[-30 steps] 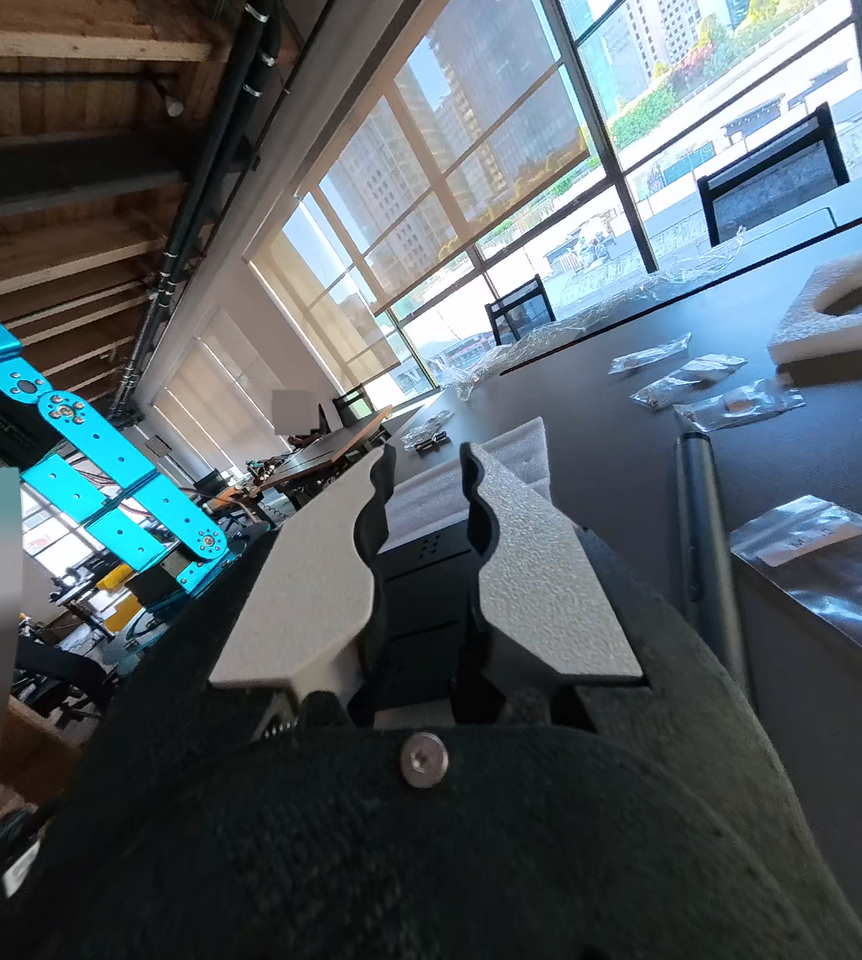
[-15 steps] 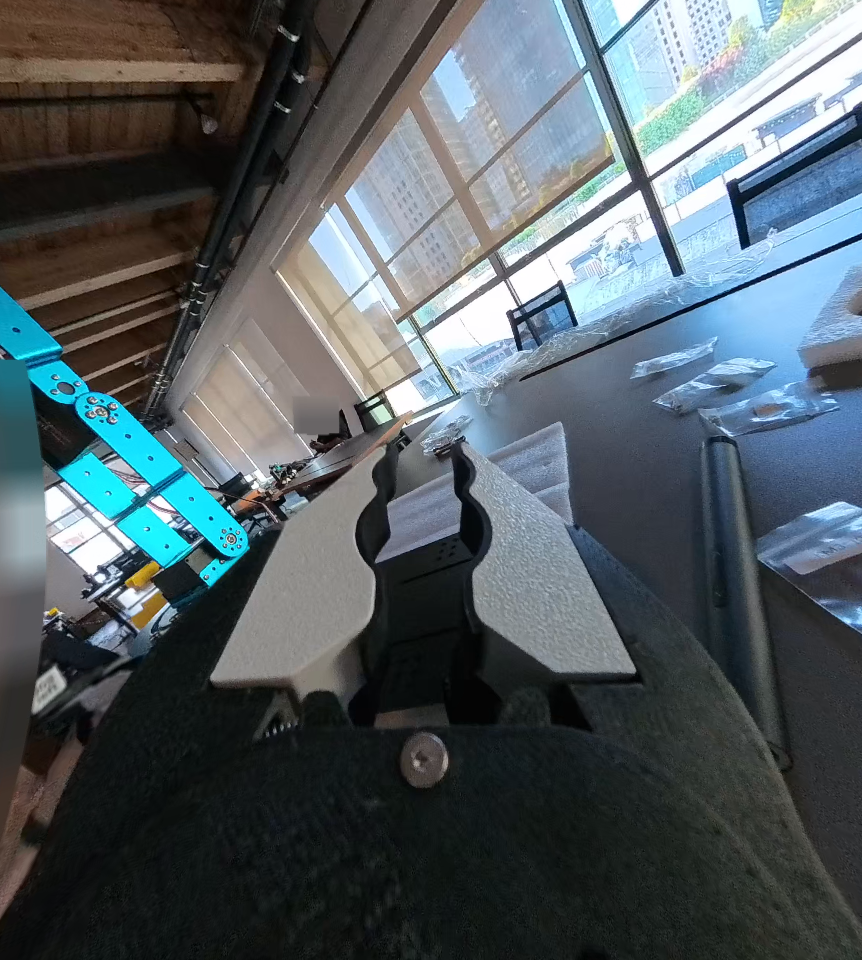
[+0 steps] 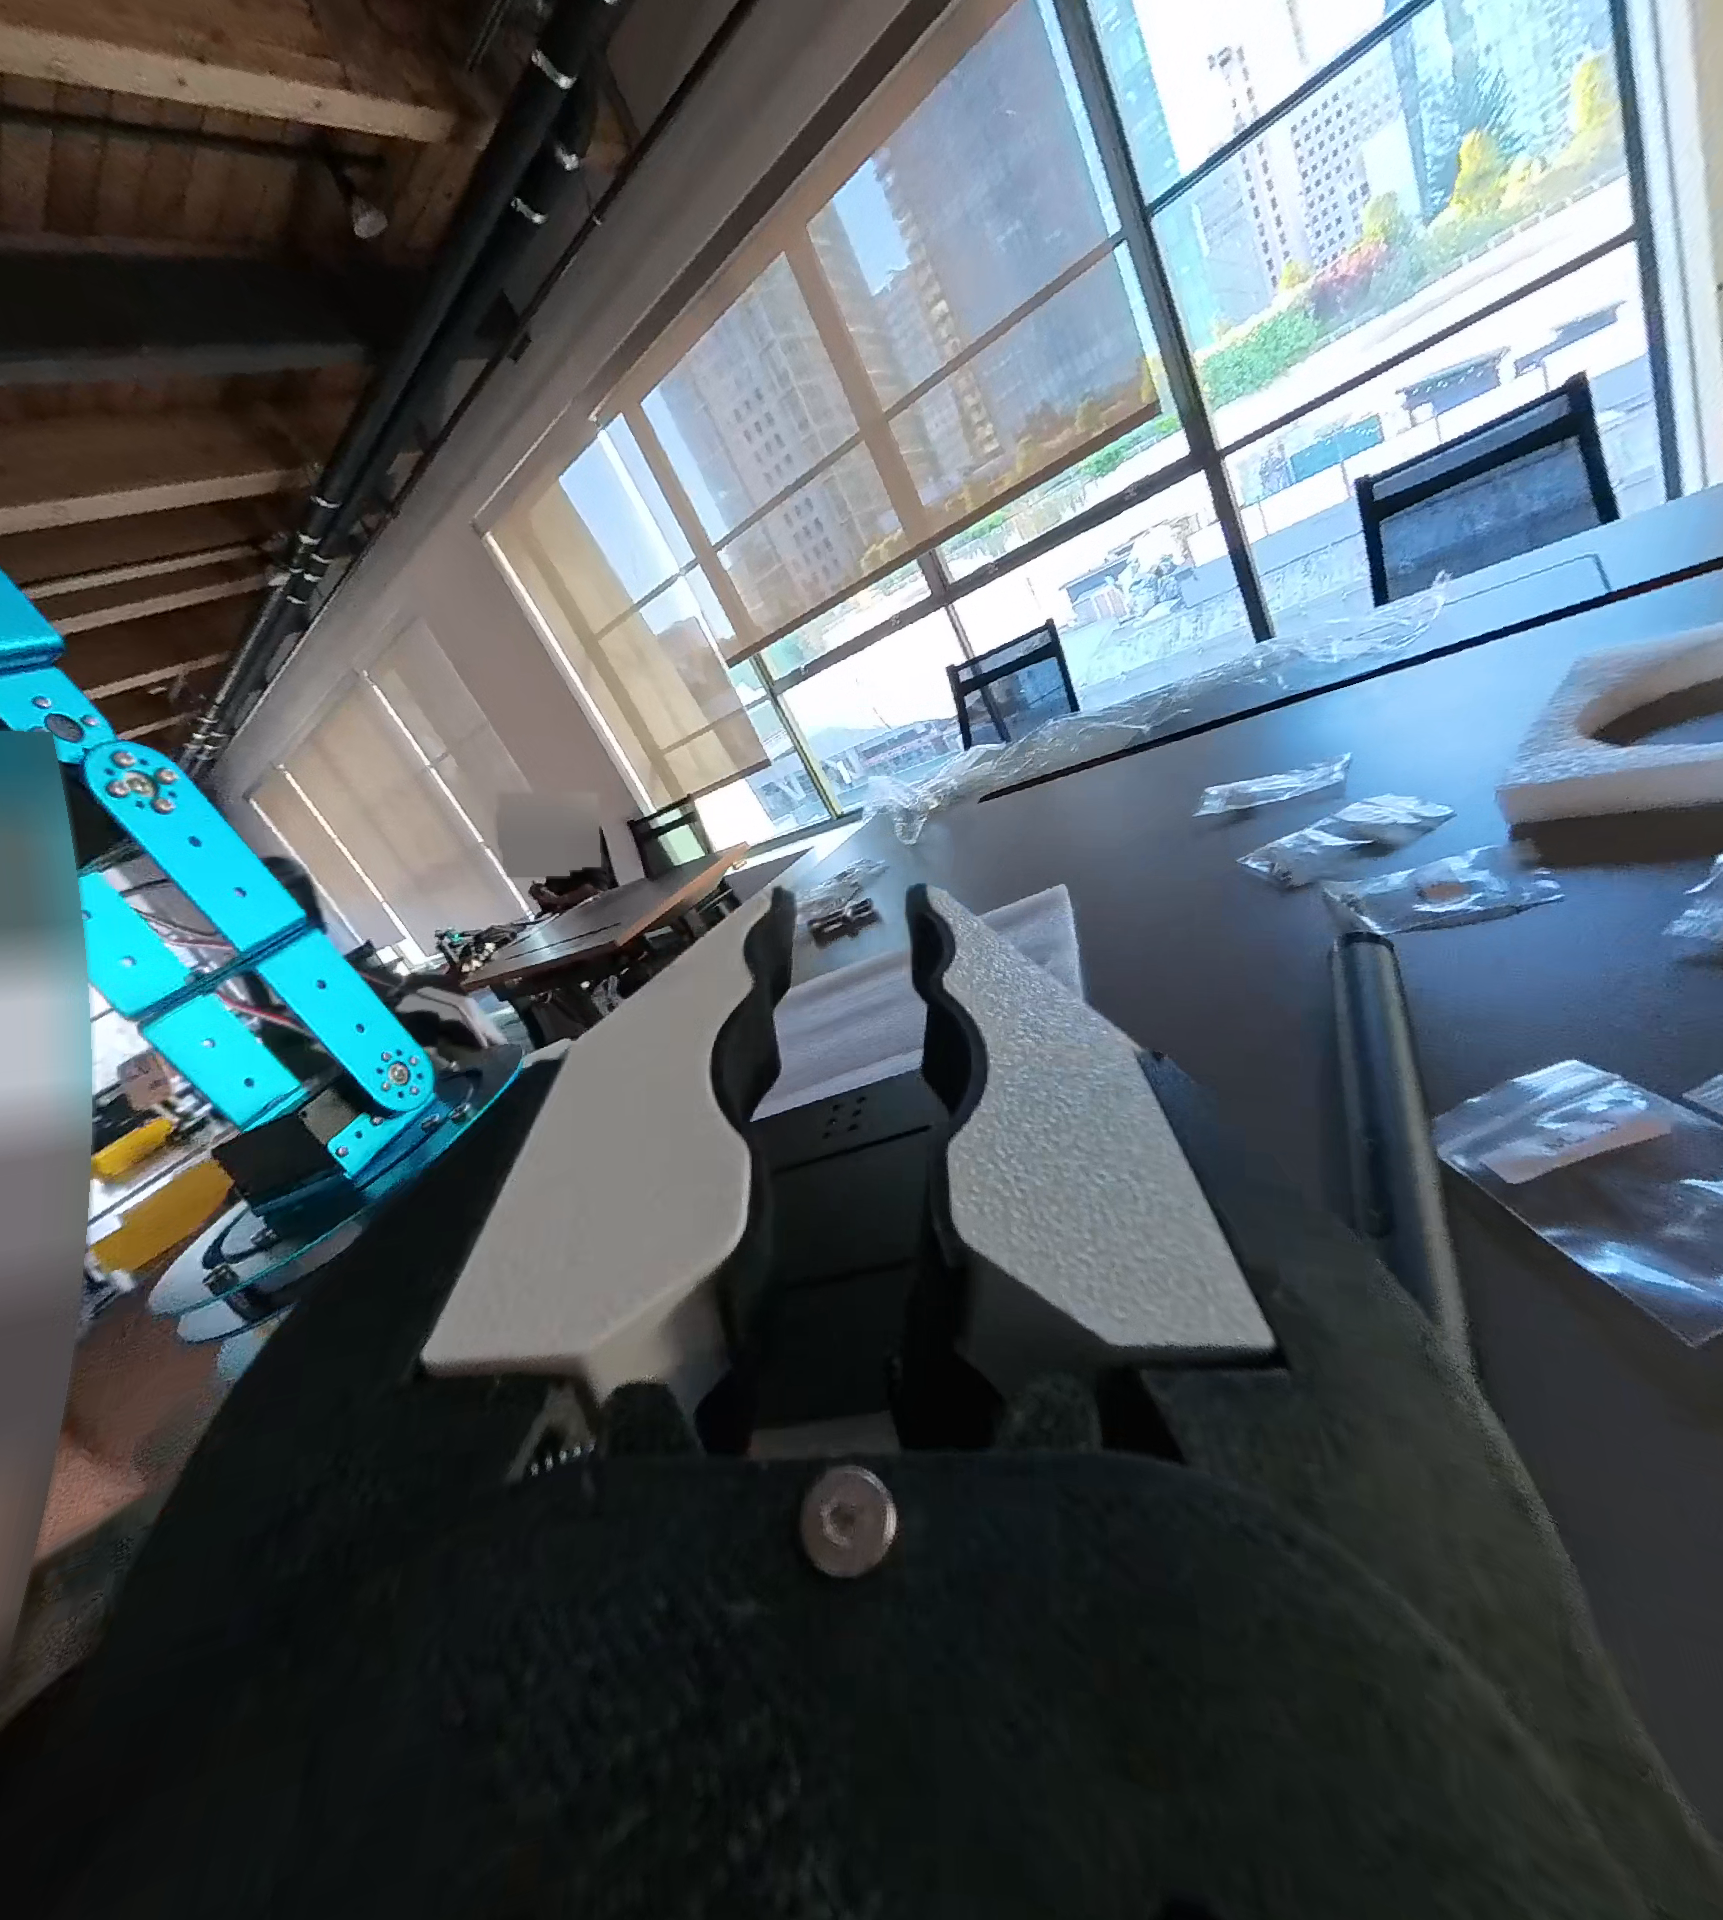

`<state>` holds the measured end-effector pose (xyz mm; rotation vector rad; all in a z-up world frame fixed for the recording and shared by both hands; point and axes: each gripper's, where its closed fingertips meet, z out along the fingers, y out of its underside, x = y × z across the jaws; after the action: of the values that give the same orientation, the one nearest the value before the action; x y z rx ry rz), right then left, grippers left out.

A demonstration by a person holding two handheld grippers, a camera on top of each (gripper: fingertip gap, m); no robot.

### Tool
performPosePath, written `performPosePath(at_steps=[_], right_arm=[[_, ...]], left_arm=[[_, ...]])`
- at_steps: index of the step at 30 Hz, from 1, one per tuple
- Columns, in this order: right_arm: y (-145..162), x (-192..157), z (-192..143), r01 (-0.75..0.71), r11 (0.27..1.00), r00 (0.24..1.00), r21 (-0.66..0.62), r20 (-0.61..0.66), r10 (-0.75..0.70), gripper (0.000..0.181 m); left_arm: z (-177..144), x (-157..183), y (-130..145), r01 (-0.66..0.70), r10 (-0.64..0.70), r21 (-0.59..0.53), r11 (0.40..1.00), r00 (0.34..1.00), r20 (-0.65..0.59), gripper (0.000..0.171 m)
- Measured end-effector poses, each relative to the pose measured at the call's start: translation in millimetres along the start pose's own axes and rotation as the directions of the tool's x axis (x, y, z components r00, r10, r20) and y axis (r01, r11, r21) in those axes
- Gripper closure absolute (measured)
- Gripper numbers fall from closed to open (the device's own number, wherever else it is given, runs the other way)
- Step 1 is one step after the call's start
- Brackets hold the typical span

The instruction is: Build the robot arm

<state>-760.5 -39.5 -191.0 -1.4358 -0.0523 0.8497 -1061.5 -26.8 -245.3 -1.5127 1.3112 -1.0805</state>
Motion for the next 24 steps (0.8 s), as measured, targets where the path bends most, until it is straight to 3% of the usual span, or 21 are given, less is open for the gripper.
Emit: performPosePath(at_steps=[3,7,11,15,20,24], right_arm=[[-3,1,-3,0.027,0.999,0.999,0.021,-0.020,-0.027,0.161],[-4,1,-3,0.038,0.999,0.999,0.022,-0.030,-0.037,0.160],[-5,3,-5,0.026,0.999,0.999,0.031,-0.036,-0.025,0.160],[-6,5,-6,0.031,0.999,0.998,0.041,-0.053,-0.029,0.159],[-8,7,-8,0.028,0.998,0.997,0.053,-0.067,-0.024,0.159],[-9,9,-9,0.021,0.998,0.997,0.059,-0.082,-0.016,0.160]], left_arm=[[26,-16,7,0.069,-0.076,-0.179,0.981,0.997,-0.034,0.152],[39,-8,9,0.152,-0.186,-0.239,0.959,0.974,-0.127,0.146],[49,-6,19,0.084,-0.120,-0.284,0.955,0.987,-0.110,0.149],[64,7,21,0.096,-0.152,-0.327,0.940,0.977,-0.149,0.148],[70,8,29,-0.008,-0.032,-0.379,0.925,0.995,-0.098,0.150],[69,12,28,-0.019,-0.020,-0.377,0.926,0.995,-0.099,0.170]])
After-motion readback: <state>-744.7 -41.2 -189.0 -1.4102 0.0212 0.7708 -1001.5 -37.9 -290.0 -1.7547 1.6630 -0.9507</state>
